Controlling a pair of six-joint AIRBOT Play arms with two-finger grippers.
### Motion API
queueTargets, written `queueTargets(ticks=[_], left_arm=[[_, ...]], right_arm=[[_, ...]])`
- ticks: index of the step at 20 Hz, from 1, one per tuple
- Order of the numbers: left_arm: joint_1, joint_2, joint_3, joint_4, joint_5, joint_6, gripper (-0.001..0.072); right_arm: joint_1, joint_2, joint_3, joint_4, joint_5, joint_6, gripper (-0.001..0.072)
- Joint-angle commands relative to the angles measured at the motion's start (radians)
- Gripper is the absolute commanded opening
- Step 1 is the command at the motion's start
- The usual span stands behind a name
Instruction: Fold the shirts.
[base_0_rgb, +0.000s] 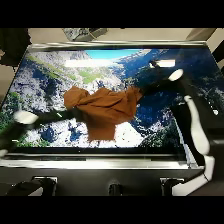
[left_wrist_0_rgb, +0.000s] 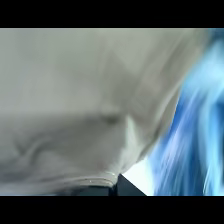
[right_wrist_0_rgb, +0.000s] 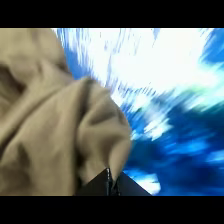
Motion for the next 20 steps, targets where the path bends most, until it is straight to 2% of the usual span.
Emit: queueTargets(ticks=[1,4,6,8,10,13,15,16,18,20], left_arm=[[0.255,0.166,0.324,0.066,0.008,0.022,0.0026],[0.512,0.212,0.679,0.066,0.0,-0.013,0.0026],[0.636,0.219,0.846,0.066,-0.069,-0.059,0.0026],[0.666,0.227,0.941,0.072,-0.092,-0.095,0.0027],[0.663,0.237,0.988,0.072,-0.076,-0.117,0.0027],[0.663,0.262,1.007,0.081,-0.08,-0.117,0.0026],[0.663,0.282,1.007,0.148,-0.081,-0.126,0.0026],[0.663,0.286,1.007,0.204,-0.082,-0.163,0.0026],[0.663,0.275,1.006,0.297,-0.103,-0.181,0.0026],[0.663,0.223,1.003,0.338,-0.178,-0.18,0.0026]], right_arm=[[-0.044,0.279,0.001,-0.122,-0.047,-0.046,0.0043],[-0.085,0.584,0.001,-0.233,-0.074,-0.028,0.0043],[-0.088,0.763,0.001,-0.294,-0.087,0.005,0.0043],[-0.088,0.9,0.0,-0.327,-0.095,0.016,0.0043],[-0.088,0.999,0.001,-0.38,-0.103,0.089,0.0043],[-0.088,1.083,0.001,-0.415,-0.09,0.142,0.0043],[-0.088,1.097,0.001,-0.418,-0.059,0.151,0.0043],[-0.088,1.096,0.0,-0.418,-0.038,0.153,0.0043],[-0.088,1.067,0.0,-0.421,0.036,0.191,0.0043],[-0.088,0.991,0.0,-0.42,0.197,0.214,0.0043]])
